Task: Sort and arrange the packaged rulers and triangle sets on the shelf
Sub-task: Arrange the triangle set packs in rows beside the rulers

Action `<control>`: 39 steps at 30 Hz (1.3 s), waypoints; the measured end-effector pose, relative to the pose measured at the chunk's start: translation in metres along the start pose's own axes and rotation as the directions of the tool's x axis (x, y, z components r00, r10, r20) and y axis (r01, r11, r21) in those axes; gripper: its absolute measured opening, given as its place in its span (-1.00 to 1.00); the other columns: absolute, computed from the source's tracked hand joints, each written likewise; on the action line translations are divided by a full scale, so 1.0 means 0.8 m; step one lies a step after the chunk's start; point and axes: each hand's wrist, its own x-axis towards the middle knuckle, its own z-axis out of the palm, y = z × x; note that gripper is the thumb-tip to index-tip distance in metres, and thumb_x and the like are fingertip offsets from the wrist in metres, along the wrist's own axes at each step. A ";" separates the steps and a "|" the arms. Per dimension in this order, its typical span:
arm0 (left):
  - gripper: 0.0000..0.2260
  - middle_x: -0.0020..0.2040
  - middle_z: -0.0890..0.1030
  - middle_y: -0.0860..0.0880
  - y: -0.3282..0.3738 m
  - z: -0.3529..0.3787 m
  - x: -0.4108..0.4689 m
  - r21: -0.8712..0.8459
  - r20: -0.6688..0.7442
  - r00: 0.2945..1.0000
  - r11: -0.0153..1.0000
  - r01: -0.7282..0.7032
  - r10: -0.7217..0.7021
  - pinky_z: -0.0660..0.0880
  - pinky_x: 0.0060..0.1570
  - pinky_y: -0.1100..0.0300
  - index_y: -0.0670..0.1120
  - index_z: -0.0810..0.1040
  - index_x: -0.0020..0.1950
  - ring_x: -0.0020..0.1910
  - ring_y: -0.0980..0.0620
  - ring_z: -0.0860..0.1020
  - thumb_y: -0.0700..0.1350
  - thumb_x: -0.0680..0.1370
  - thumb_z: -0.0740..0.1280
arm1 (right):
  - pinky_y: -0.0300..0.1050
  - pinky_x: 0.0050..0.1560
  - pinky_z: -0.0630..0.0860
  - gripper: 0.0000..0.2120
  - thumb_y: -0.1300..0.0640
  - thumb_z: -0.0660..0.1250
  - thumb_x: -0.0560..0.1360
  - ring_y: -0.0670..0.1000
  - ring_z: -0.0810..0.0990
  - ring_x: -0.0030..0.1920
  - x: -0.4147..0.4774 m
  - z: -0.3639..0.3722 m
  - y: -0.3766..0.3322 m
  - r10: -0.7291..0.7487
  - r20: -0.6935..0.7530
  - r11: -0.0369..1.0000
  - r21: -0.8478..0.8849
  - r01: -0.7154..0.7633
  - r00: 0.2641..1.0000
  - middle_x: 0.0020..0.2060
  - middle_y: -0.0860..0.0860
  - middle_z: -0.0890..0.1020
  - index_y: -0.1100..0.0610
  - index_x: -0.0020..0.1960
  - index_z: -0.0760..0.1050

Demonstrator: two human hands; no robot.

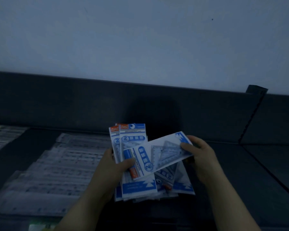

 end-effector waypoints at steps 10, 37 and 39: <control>-0.34 0.12 0.66 -0.08 -0.002 0.004 0.007 -0.183 -0.027 1.000 0.983 -0.018 0.014 0.59 0.03 -0.11 -0.05 0.49 0.28 0.03 -0.11 0.65 0.06 0.24 0.58 | 0.04 -0.17 0.64 -0.90 0.28 0.37 0.48 0.15 0.67 -0.18 -0.021 0.037 0.010 0.077 0.138 0.995 -0.081 -0.066 0.987 -0.13 0.19 0.68 0.26 -0.01 0.54; -0.64 -0.04 0.67 -0.11 -0.005 -0.018 0.014 -0.037 -0.087 0.993 0.995 -0.087 0.084 0.57 -0.26 0.13 -0.12 0.52 0.12 -0.10 -0.06 0.65 -0.47 0.48 0.15 | 0.02 0.36 0.28 0.11 -0.42 0.49 0.08 0.13 0.17 0.40 0.040 0.004 0.036 0.159 0.144 0.361 -0.929 0.079 0.977 0.38 0.06 0.22 -0.01 0.48 0.18; -0.64 -0.03 0.67 -0.13 -0.006 -0.018 0.015 -0.033 -0.087 0.993 0.996 -0.079 0.076 0.57 -0.25 0.11 -0.15 0.51 0.14 -0.10 -0.07 0.65 -0.47 0.47 0.16 | 0.02 0.37 0.27 0.13 -0.41 0.50 0.06 0.12 0.15 0.40 0.042 0.002 0.034 0.183 0.131 0.365 -0.929 0.057 0.974 0.38 0.04 0.18 -0.02 0.48 0.18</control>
